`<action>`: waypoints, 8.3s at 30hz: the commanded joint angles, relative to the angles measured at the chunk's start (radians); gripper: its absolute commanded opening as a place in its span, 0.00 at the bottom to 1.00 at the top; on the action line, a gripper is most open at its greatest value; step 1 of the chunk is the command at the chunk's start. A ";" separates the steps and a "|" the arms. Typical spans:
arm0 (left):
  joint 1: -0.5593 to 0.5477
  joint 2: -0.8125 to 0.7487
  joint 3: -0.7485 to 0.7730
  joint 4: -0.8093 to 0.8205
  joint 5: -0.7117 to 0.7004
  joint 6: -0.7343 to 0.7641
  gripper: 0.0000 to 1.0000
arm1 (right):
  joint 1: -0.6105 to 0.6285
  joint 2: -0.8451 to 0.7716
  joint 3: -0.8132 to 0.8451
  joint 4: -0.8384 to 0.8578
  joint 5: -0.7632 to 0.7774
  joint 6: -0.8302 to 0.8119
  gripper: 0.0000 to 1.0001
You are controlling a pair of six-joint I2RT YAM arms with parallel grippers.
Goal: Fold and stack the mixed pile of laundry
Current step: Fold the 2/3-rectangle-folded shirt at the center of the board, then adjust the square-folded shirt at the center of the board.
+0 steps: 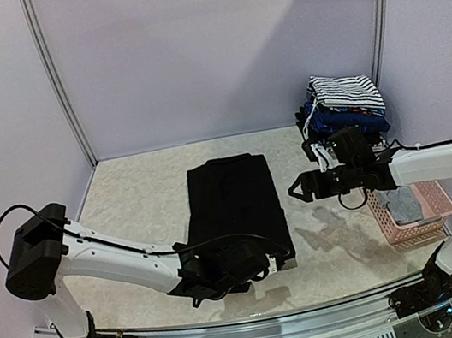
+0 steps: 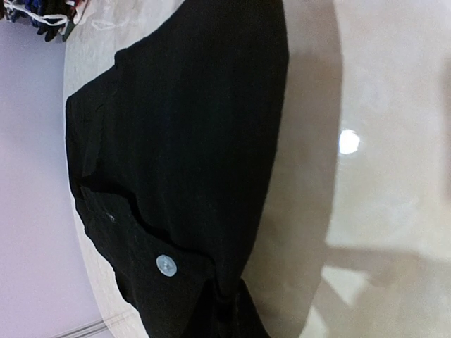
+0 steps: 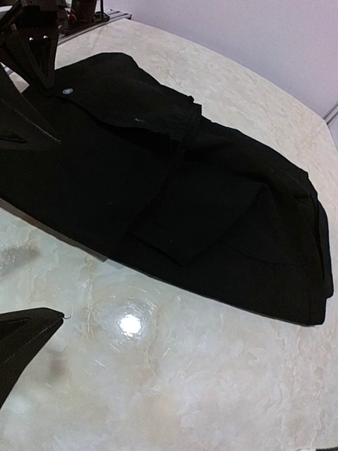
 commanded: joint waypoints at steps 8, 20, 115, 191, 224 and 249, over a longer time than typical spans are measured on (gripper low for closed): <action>-0.154 -0.131 0.049 -0.249 0.051 -0.173 0.00 | 0.053 0.050 0.047 0.048 -0.185 0.000 0.66; -0.243 -0.176 0.199 -0.490 0.089 -0.234 0.00 | 0.222 0.261 0.218 -0.074 -0.327 -0.125 0.35; 0.503 0.422 0.728 -0.202 0.382 0.334 0.00 | 0.066 -0.046 -0.138 0.046 0.553 0.164 0.03; 0.466 -0.116 -0.303 0.331 0.475 -0.619 0.50 | 0.189 0.430 0.053 0.228 -0.104 0.070 0.11; 0.575 0.067 0.058 0.295 0.590 -0.585 0.49 | 0.021 0.590 0.429 0.065 -0.250 0.092 0.12; 0.627 -0.011 0.004 0.257 0.479 -0.598 0.46 | -0.019 0.553 0.490 -0.065 -0.253 0.010 0.15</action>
